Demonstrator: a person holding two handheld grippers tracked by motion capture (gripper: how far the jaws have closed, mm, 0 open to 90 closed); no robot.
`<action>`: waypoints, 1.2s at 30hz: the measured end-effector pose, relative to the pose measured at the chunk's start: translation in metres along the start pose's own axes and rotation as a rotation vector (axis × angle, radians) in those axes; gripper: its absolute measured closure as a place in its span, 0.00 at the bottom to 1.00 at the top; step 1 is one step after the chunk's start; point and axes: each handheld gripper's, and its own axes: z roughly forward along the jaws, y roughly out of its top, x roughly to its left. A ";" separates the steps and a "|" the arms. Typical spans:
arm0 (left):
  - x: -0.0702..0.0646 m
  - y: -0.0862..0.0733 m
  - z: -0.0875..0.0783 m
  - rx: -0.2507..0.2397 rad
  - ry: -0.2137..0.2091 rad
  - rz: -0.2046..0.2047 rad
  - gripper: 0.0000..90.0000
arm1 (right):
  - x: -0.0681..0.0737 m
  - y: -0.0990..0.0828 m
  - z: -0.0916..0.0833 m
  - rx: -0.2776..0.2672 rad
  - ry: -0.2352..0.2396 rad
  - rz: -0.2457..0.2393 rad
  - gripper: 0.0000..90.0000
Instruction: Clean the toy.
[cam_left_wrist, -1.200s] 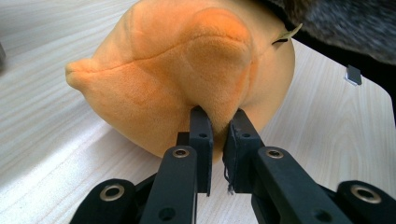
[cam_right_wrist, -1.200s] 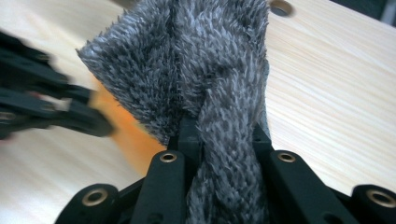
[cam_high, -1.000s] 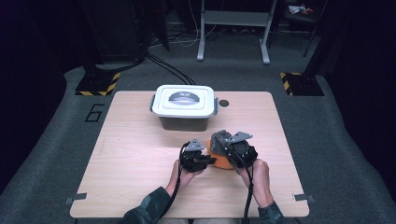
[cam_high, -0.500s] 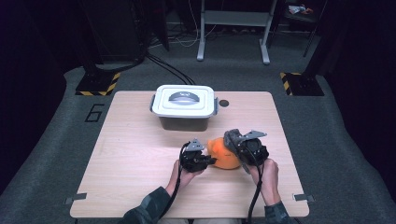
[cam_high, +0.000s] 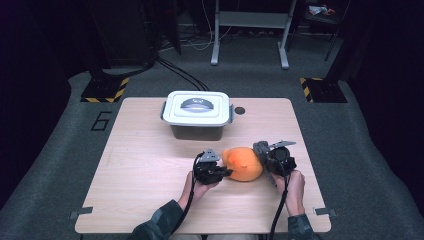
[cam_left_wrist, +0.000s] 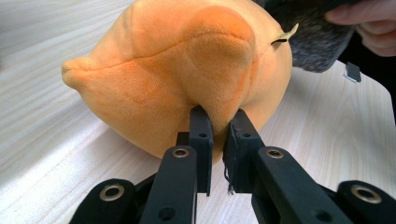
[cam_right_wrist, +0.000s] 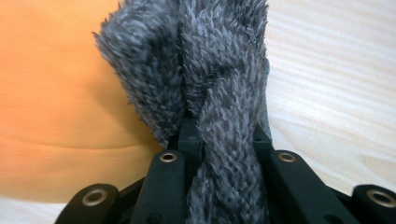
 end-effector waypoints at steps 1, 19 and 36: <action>0.001 0.000 0.000 0.003 -0.002 -0.001 0.92 | -0.004 -0.002 0.005 0.009 -0.006 -0.002 0.83; 0.001 0.000 -0.001 0.002 0.000 0.005 0.90 | 0.007 0.001 -0.042 -0.103 -0.008 -0.019 0.83; 0.001 -0.004 -0.004 -0.006 0.075 0.079 0.45 | 0.028 0.015 -0.025 -0.068 0.041 -0.078 0.83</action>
